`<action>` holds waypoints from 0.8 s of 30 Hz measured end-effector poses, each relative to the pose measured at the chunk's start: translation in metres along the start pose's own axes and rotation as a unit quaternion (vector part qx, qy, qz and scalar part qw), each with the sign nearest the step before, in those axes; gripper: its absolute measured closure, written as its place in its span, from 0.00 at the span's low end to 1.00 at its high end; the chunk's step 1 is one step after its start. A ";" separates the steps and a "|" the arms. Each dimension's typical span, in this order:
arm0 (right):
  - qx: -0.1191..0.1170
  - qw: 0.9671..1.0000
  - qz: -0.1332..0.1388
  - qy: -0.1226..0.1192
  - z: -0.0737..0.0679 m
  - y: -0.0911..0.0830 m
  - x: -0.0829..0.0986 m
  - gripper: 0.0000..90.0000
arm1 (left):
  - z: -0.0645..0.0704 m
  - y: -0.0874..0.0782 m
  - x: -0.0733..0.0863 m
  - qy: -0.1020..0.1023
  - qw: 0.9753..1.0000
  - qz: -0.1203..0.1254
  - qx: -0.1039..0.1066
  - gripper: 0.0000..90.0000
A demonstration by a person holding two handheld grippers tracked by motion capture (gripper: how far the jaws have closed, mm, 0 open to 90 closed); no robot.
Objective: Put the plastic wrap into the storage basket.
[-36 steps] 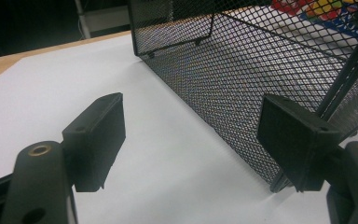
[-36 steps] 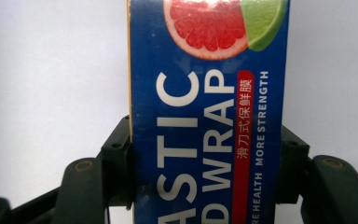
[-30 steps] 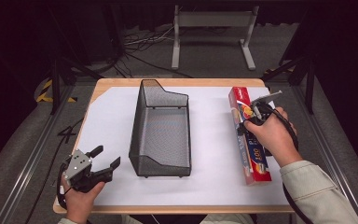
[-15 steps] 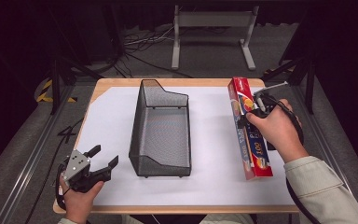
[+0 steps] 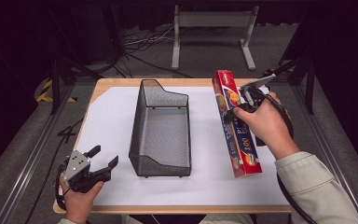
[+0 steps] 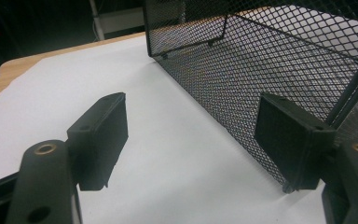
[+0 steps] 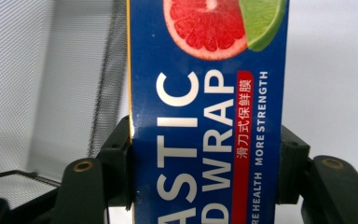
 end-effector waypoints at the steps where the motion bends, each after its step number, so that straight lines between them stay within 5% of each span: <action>1: -0.002 1.000 -0.003 -0.002 -0.004 0.000 0.001 0.44 | 0.000 0.000 0.000 0.000 1.000 0.000 -0.001 0.29; 24: -0.035 0.999 -0.030 -0.028 -0.092 0.008 0.009 0.44 | -0.004 0.003 -0.001 -0.004 1.000 0.003 -0.009 0.29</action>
Point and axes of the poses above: each handheld gripper's, and its own axes: y roughly forward along the jaws, x roughly out of its underside, z roughly to its right, the point moved 5 cm from there along y, roughly forward along the jaws, and after that the axes turned 11 degrees about y, right-handed, at the moved point
